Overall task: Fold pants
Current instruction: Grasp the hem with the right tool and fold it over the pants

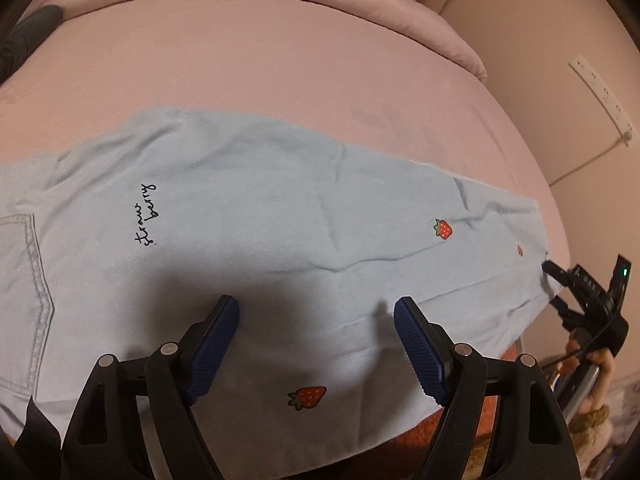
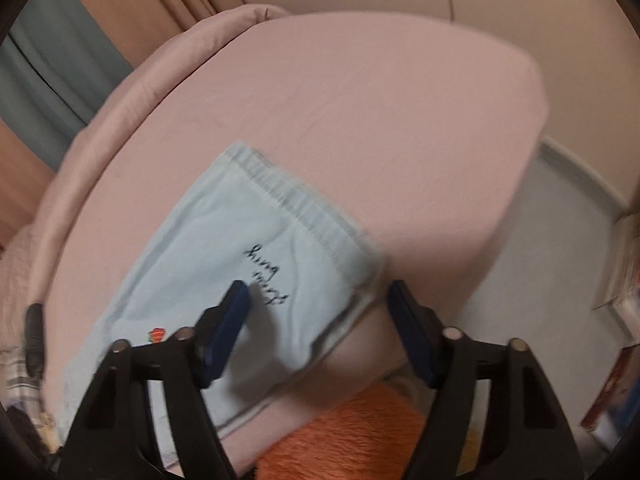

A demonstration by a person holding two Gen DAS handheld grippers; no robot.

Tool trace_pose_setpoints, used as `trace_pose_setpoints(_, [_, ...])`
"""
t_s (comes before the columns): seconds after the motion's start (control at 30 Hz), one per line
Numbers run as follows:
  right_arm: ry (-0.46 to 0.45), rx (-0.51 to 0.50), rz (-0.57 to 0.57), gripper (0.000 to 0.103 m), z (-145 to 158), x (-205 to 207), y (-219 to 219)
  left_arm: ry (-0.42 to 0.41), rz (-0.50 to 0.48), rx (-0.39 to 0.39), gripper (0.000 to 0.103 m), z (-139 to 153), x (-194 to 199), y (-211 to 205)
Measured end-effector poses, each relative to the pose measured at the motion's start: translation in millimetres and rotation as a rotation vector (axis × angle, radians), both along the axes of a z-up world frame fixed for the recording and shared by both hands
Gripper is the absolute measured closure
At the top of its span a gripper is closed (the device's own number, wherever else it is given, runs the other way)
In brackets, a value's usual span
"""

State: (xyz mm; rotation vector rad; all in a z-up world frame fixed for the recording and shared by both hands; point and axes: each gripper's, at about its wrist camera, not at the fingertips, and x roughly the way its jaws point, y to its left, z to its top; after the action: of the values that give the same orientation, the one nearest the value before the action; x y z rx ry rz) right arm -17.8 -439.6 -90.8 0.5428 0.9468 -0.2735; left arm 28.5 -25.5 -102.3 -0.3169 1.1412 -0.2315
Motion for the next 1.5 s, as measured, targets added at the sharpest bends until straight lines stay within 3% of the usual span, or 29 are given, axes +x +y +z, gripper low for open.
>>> trace_pose_setpoints(0.03, [-0.008,-0.022,0.001,0.035,1,-2,8,-0.001,0.002,-0.006,0.023,2,1,-1])
trace_pose_setpoints(0.1, [-0.018,-0.061,-0.001,0.052,2,-3,15,0.003,0.008,-0.038,0.023,5,-1,3])
trace_pose_setpoints(0.17, [-0.034,-0.048,-0.024,0.082,6,-3,14,0.018,0.029,-0.1,0.023,7,-5,17])
trace_pose_setpoints(0.2, [-0.056,-0.013,-0.012,0.09,8,-1,13,0.025,0.04,-0.125,0.023,8,-7,22])
trace_pose_setpoints(0.27, [-0.072,0.018,-0.009,0.09,12,12,9,0.035,0.065,-0.179,0.023,10,-14,33])
trace_pose_setpoints(0.4, [-0.159,-0.103,0.047,0.09,60,22,36,-0.012,0.126,-0.215,0.023,27,-34,61])
trace_pose_setpoints(0.57, [-0.357,-0.232,0.354,0.09,140,20,138,-0.112,0.201,-0.189,0.023,53,-57,102])
trace_pose_setpoints(0.67, [-0.418,-0.234,0.592,0.09,158,12,215,-0.142,0.262,-0.153,0.023,57,-67,123])
trace_pose_setpoints(0.77, [-0.359,-0.167,0.828,0.09,132,9,290,-0.113,0.336,-0.146,0.023,48,-76,148])
trace_pose_setpoints(0.9, [-0.127,-0.138,1.016,0.09,56,2,357,-0.078,0.389,-0.133,0.023,35,-87,166])
trace_pose_setpoints(0.97, [0.002,-0.201,1.052,0.089,14,1,380,-0.066,0.397,-0.126,0.023,32,-87,169])
trace_pose_setpoints(1.0, [0.008,-0.245,1.06,0.089,4,-4,387,-0.057,0.402,-0.122,0.023,29,-88,171])
trace_pose_setpoints(1.07, [-0.031,-0.306,1.084,0.089,7,-13,393,-0.044,0.403,-0.12,0.023,29,-91,176])
trace_pose_setpoints(1.2, [-0.051,-0.25,1.077,0.089,34,-1,388,-0.058,0.386,-0.118,0.023,32,-86,167])
trace_pose_setpoints(1.27, [-0.086,-0.237,1.096,0.083,39,-10,389,-0.057,0.372,-0.114,0.023,31,-85,165])
trace_pose_setpoints(1.33, [-0.033,-0.208,1.121,0.074,22,-14,392,-0.04,0.356,-0.104,0.023,28,-82,159])
trace_pose_setpoints(1.4, [0.041,-0.165,1.104,0.074,2,-14,390,-0.035,0.348,-0.094,0.023,27,-82,158])
trace_pose_setpoints(1.43, [0.028,-0.157,1.095,0.071,3,-15,388,-0.037,0.344,-0.091,0.023,28,-83,156])
trace_pose_setpoints(1.5, [0.03,-0.13,1.119,0.055,13,-18,386,-0.04,0.332,-0.093,0.023,29,-83,154])
